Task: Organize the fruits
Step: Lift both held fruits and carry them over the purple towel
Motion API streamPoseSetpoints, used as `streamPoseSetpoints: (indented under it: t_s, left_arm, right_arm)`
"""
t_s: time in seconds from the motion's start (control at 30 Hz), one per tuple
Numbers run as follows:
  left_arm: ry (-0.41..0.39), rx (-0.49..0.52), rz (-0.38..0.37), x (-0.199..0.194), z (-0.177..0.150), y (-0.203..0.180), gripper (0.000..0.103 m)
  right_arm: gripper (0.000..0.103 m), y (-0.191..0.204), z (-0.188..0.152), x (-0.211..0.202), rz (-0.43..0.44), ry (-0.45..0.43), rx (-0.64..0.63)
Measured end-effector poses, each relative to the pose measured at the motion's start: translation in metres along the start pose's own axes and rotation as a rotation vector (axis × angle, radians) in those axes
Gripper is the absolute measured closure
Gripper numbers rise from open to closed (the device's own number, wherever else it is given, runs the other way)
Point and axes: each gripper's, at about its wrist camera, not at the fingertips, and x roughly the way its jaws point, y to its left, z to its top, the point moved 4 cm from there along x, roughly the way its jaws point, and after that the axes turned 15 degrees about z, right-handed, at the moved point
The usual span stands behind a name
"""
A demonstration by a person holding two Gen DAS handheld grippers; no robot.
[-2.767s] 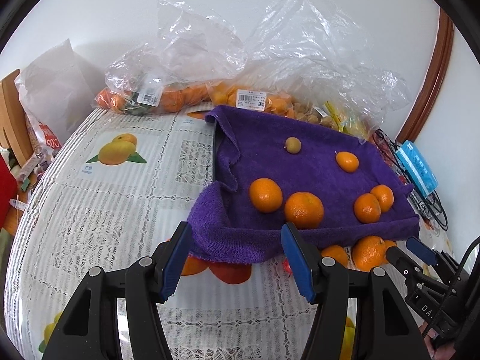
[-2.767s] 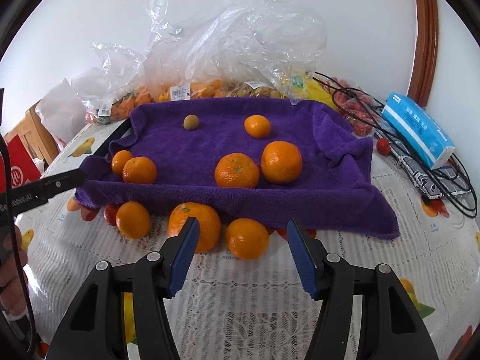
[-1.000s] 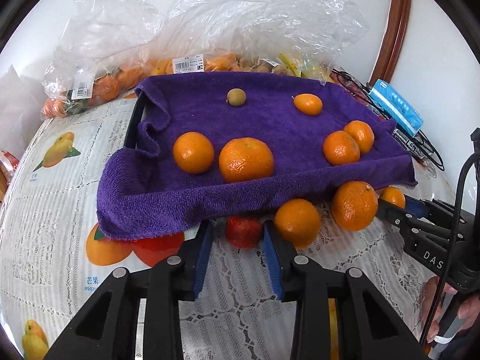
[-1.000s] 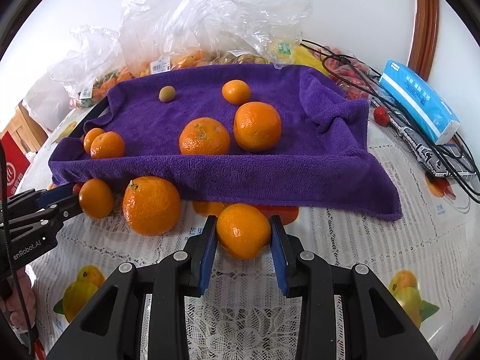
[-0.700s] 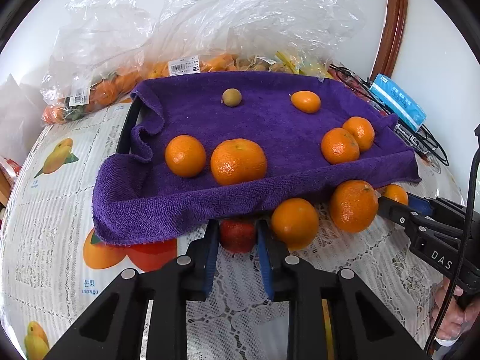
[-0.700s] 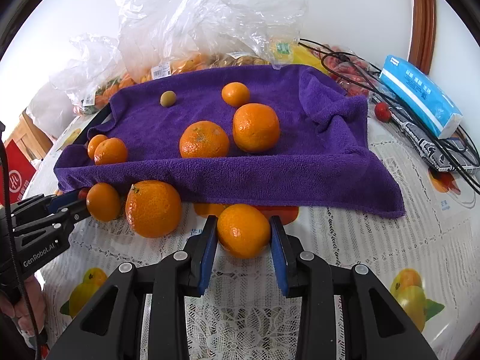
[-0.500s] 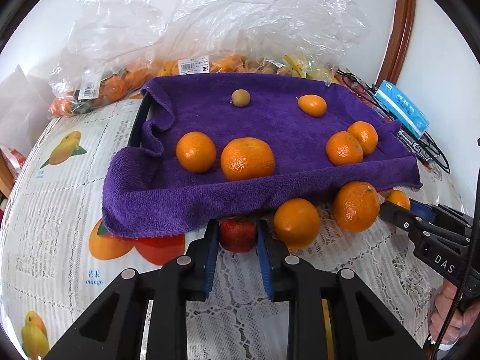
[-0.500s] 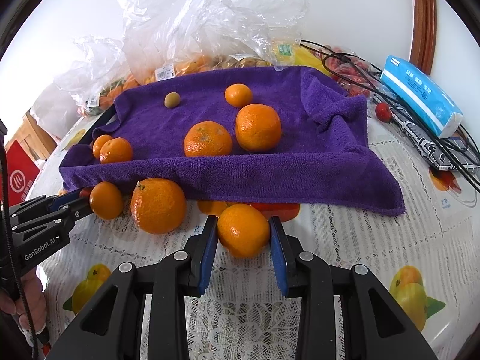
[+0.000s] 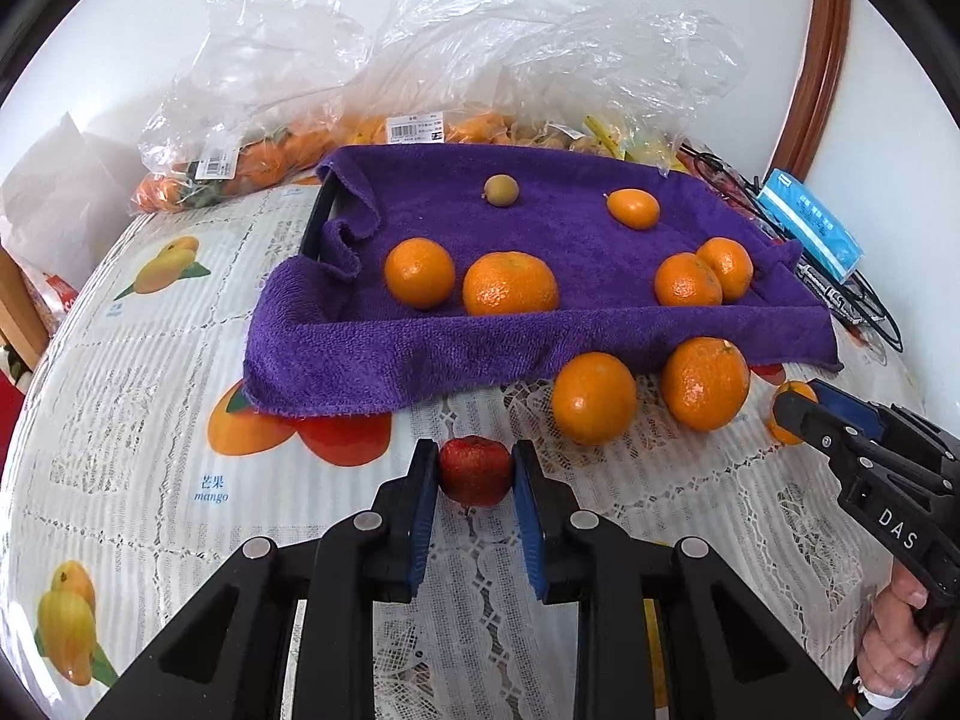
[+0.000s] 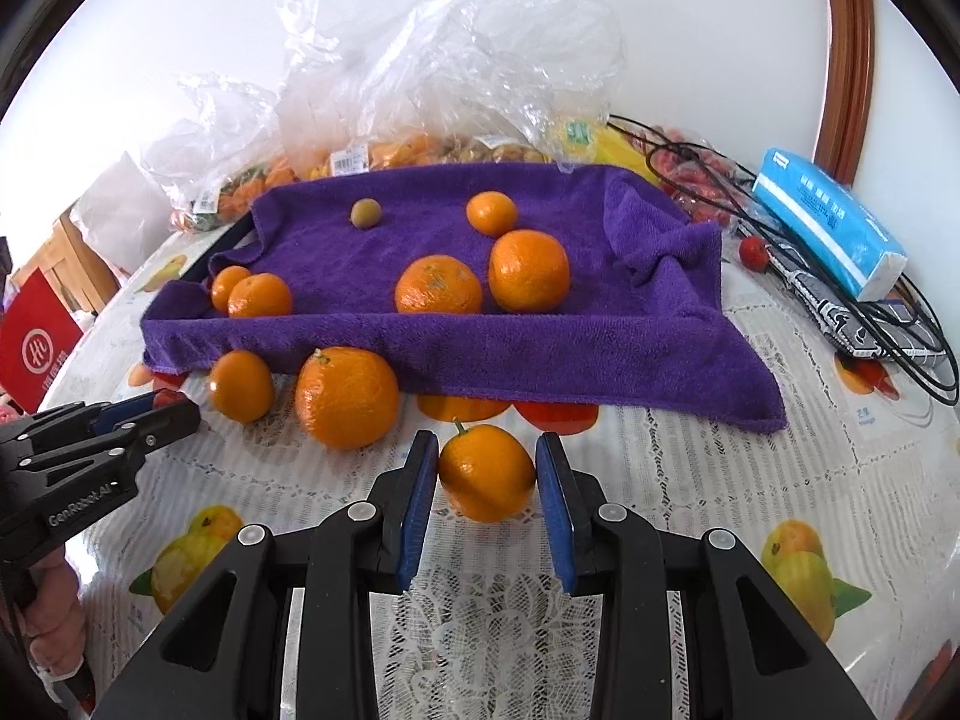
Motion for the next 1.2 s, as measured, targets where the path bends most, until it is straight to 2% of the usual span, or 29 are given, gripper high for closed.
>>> streamPoseSetpoints:
  t_s: [0.07, 0.27, 0.53, 0.77, 1.2]
  left_arm:
    - [0.003, -0.003, -0.009, 0.001, -0.002, 0.0, 0.079]
    - [0.009, -0.031, 0.006, 0.001, -0.003, 0.004, 0.079]
    - [0.008, -0.02, 0.02, -0.001, -0.004, 0.002, 0.079]
    - [0.01, -0.018, 0.024, 0.0, -0.002, 0.001, 0.079]
    - [-0.02, -0.025, 0.004, -0.011, -0.001, 0.001, 0.079]
  right_arm:
    - [0.069, -0.005, -0.004, 0.0, 0.043, -0.004, 0.033]
    - [0.07, -0.02, -0.005, -0.005, 0.076, -0.037, 0.121]
    - [0.069, -0.02, -0.007, 0.001, 0.088, -0.009, 0.127]
    - [0.07, -0.018, -0.005, 0.007, 0.048, 0.027, 0.124]
    - [0.07, -0.022, -0.006, 0.003, 0.084, -0.015, 0.151]
